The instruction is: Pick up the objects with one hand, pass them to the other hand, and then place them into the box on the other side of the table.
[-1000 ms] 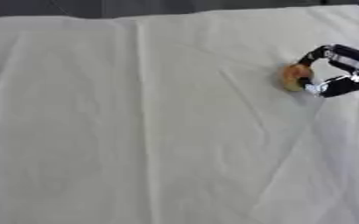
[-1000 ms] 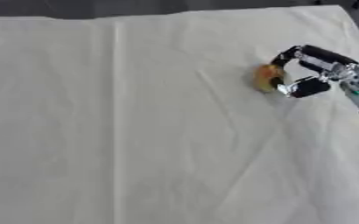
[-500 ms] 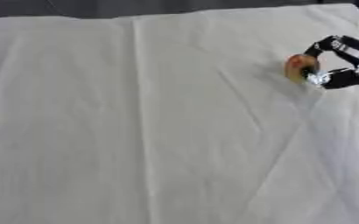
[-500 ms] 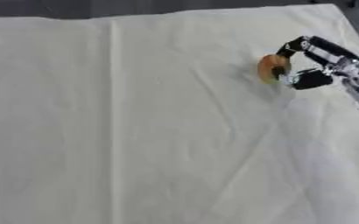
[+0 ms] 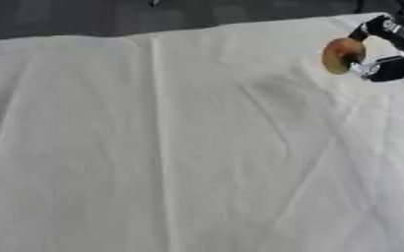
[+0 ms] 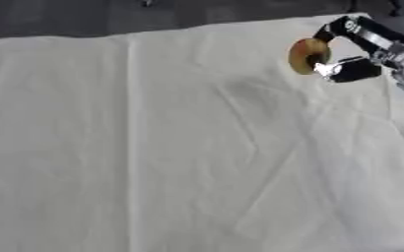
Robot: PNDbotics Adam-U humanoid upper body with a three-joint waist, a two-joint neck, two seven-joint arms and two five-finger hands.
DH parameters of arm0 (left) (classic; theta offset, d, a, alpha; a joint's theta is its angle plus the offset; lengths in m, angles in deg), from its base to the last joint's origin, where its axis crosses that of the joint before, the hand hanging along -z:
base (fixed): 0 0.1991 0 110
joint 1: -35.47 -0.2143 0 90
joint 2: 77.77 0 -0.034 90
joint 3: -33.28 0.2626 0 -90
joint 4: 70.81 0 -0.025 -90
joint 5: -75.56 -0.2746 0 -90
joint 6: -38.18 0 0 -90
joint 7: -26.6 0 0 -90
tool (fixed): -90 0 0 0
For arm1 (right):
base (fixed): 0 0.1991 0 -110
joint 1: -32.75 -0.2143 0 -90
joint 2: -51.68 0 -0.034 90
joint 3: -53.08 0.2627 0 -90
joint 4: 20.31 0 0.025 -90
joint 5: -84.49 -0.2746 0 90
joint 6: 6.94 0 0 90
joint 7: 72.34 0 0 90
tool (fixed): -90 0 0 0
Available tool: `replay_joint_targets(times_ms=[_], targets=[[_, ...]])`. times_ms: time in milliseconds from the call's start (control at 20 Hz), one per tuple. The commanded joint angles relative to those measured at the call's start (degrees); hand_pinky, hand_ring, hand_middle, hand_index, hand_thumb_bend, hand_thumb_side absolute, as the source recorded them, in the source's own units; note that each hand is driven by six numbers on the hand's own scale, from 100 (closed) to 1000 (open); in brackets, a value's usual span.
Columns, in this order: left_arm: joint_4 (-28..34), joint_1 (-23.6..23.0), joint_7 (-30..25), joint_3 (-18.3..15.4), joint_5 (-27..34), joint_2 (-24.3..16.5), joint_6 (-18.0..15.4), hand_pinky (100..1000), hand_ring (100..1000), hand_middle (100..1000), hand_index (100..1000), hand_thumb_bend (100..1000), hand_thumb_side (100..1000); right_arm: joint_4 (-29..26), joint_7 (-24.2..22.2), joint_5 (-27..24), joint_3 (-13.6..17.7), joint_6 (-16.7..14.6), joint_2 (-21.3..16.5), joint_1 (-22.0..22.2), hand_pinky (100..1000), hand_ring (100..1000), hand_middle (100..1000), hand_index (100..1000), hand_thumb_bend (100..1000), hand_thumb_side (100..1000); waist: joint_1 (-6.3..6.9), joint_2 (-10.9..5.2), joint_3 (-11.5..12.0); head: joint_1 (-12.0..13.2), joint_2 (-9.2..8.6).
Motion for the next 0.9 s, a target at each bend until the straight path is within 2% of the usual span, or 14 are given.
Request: replay_joint_targets(times_ms=[50,450,700,900], targets=[[0.29,1.19,0.25,-1.3,0.31,-2.34,-0.28,788,651,662,790,100,697,-2.87,0.69,-2.63,-0.02,1.1,-2.41,-1.41,927,624,412,553,100,100,0.91,-2.81,-0.23,0.75,0.52],[-0.12,1.34,0.36,-1.54,0.88,-2.68,-0.54,786,650,660,790,100,693,-8.23,3.18,-5.04,-1.96,3.07,-0.34,-2.95,936,613,414,555,100,100,1.32,-4.36,-0.75,2.41,1.2],[-0.19,1.51,0.18,-1.53,1.02,-2.64,-0.67,785,650,660,789,100,692,-9.58,4.46,-5.03,-3.63,4.07,3.06,-5.76,930,610,420,560,100,100,1.3,-4.74,-1.08,2.64,1.75],[-0.22,1.87,0.05,-1.57,1.07,-2.52,-0.68,785,650,660,789,100,691,-10.75,7.2,-4.26,-5.29,4.17,5.81,-8.27,897,595,421,561,100,100,1.3,-4.88,-1.19,2.44,2.06]])
